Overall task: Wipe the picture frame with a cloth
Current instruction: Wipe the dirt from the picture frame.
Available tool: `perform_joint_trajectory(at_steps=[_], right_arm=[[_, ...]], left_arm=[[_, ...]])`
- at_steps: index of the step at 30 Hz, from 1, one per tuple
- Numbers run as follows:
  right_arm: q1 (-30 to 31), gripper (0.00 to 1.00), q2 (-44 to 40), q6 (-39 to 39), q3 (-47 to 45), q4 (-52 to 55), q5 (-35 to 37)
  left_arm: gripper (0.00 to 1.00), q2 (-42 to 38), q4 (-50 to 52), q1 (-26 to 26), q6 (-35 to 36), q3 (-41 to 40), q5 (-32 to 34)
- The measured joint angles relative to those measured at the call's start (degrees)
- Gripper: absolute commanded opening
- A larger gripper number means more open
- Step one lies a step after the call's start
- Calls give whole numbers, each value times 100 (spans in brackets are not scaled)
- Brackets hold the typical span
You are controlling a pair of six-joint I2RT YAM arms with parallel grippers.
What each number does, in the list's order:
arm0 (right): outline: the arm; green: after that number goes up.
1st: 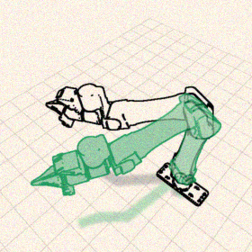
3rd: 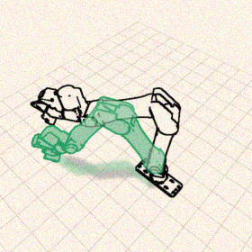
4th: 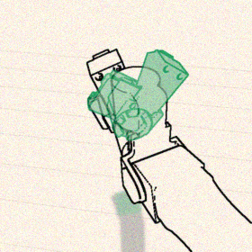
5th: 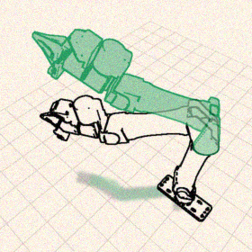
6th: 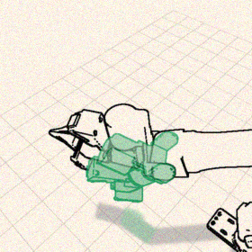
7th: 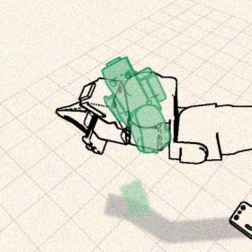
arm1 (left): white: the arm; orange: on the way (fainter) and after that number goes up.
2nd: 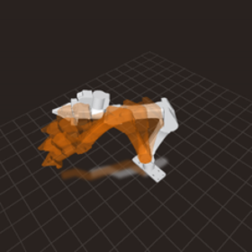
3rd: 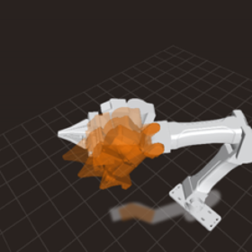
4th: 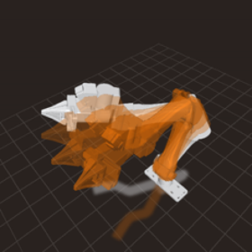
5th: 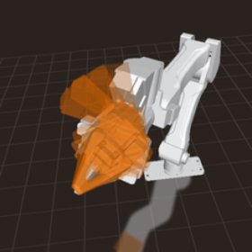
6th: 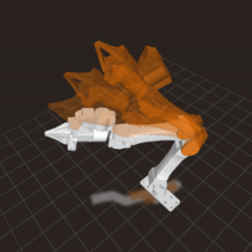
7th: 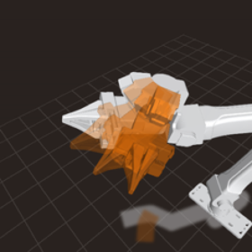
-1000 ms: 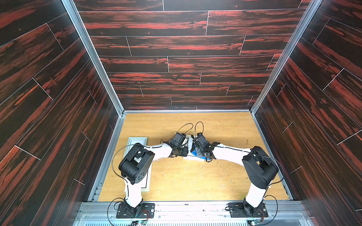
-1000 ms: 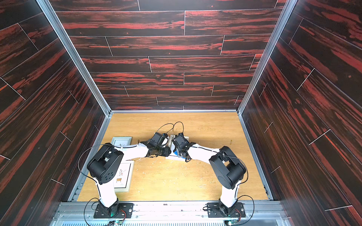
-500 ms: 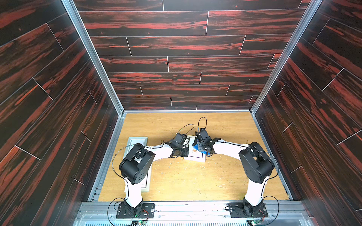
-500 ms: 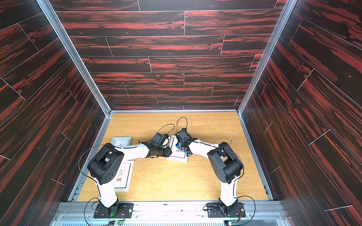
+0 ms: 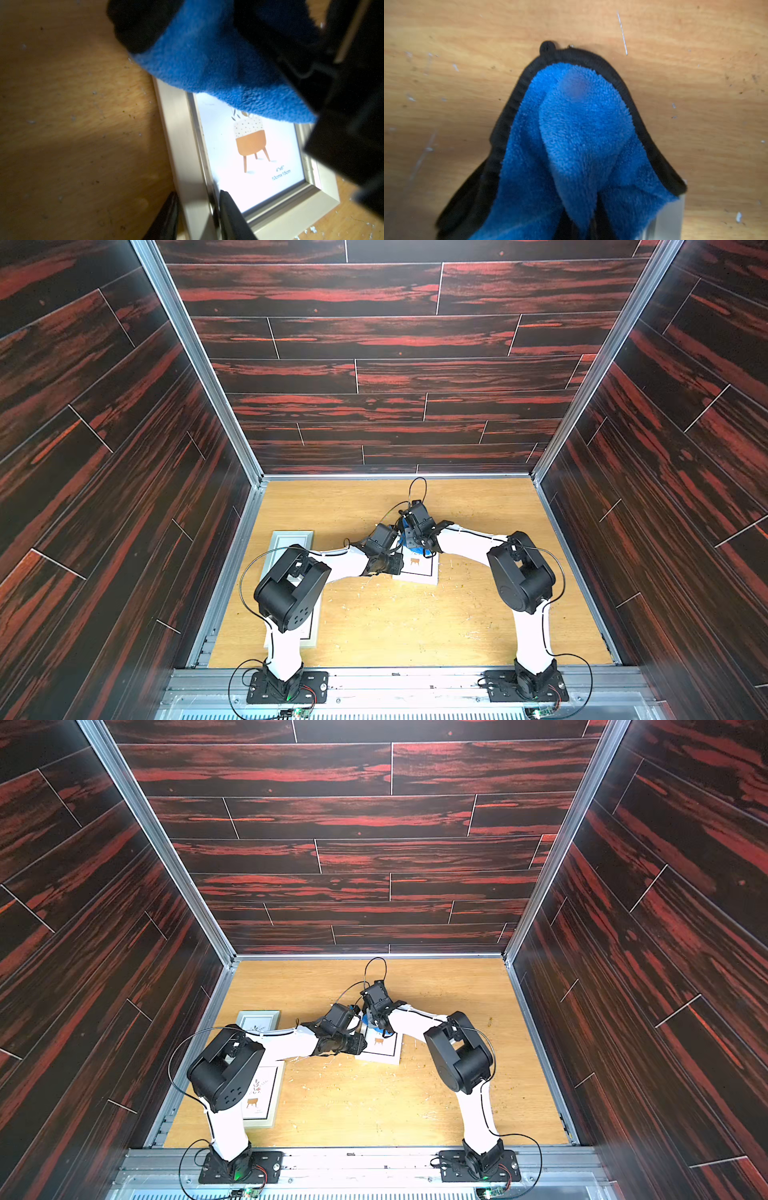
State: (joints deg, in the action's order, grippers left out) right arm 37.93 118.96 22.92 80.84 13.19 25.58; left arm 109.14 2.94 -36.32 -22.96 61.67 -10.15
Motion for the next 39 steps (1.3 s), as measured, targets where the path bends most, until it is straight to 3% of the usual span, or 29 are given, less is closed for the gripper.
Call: perform_joint_trajectory(at_steps=[9,19,29,39], right_arm=[[-442,0,-415,68,-632,-140,-20],[-11,0,144,195,275,-85,-306],[-426,0,-37,225,-81,-63,-116],[-105,0,205,310,334,57,-179]], left_arm=[[36,4,-107,-24,-109,-37,26],[36,-13,-507,-24,-269,-234,-17],[36,-13,-597,-28,-302,-260,-11],[36,-13,-601,-35,-321,-264,15]])
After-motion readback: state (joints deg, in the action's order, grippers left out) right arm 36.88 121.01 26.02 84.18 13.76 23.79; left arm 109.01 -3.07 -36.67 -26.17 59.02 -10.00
